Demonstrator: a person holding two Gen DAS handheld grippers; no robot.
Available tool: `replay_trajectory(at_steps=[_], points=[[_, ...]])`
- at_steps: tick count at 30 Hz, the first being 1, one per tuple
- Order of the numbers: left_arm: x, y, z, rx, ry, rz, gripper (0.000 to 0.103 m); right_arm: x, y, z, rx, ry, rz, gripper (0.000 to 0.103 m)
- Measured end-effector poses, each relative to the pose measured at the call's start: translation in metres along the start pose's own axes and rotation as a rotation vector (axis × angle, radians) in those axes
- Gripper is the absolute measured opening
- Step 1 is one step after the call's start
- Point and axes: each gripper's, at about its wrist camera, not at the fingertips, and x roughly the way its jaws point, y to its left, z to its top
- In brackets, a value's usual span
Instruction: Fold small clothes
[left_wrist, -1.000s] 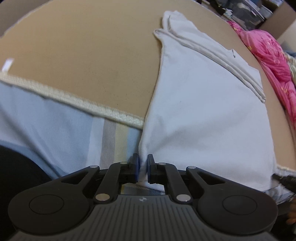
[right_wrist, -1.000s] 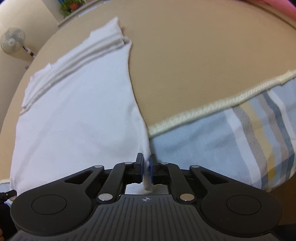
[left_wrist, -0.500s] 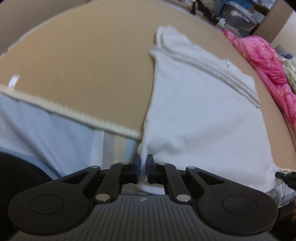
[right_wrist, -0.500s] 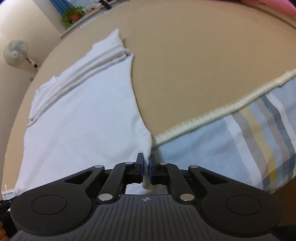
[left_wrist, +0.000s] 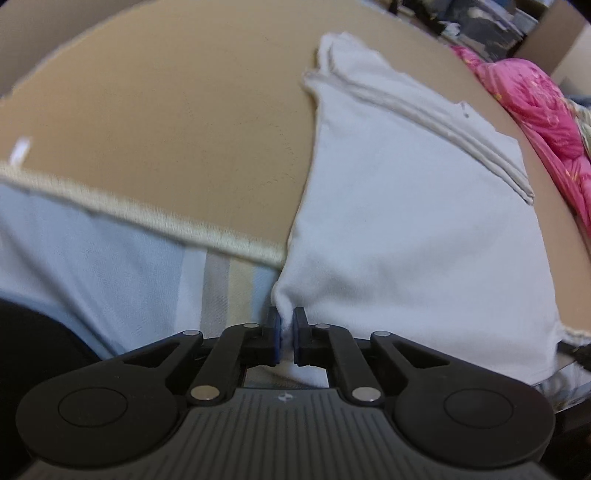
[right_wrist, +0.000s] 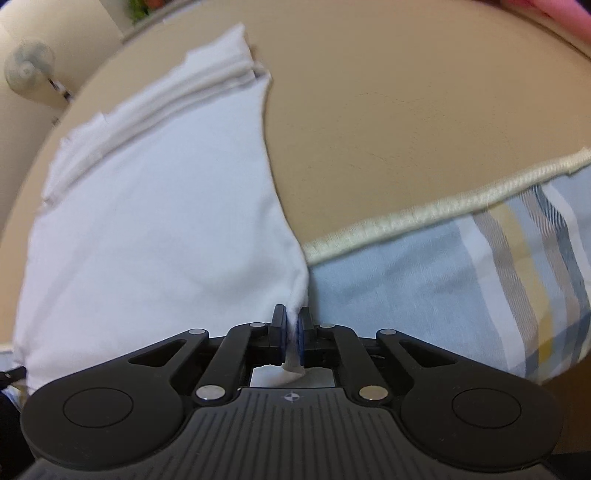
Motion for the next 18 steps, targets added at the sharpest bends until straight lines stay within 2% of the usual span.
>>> replay_trajectory(at_steps=[2, 5, 6, 8, 11, 13, 15, 18], points=[[-0.003, -0.003, -0.001, 0.011, -0.014, 0.01, 0.007, -0.004, -0.004, 0.003, 0.026, -0.015, 0.014, 0.006], [0.003, 0.001, -0.003, -0.008, 0.026, 0.016, 0.008, -0.001, -0.008, 0.003, 0.054, 0.009, -0.005, 0.01], [0.005, 0.002, -0.003, -0.013, 0.038, 0.012, 0.008, 0.004, -0.006, 0.001, 0.045, 0.036, -0.012, 0.011], [0.006, 0.003, -0.003, -0.015, 0.041, 0.008, 0.008, 0.01, -0.002, -0.003, 0.007, 0.071, -0.016, 0.02], [0.006, 0.002, -0.004, -0.013, 0.042, 0.009, 0.008, 0.011, 0.004, -0.005, -0.031, 0.065, -0.034, 0.021], [0.006, 0.002, -0.004, -0.013, 0.042, 0.011, 0.008, 0.011, 0.002, -0.006, -0.018, 0.065, -0.031, 0.02], [0.006, 0.001, -0.004, -0.014, 0.041, 0.013, 0.008, 0.009, 0.002, -0.006, -0.017, 0.057, -0.038, 0.007], [0.004, 0.0, -0.006, -0.006, 0.035, 0.016, 0.008, 0.003, 0.0, -0.007, -0.013, 0.031, -0.025, 0.007]])
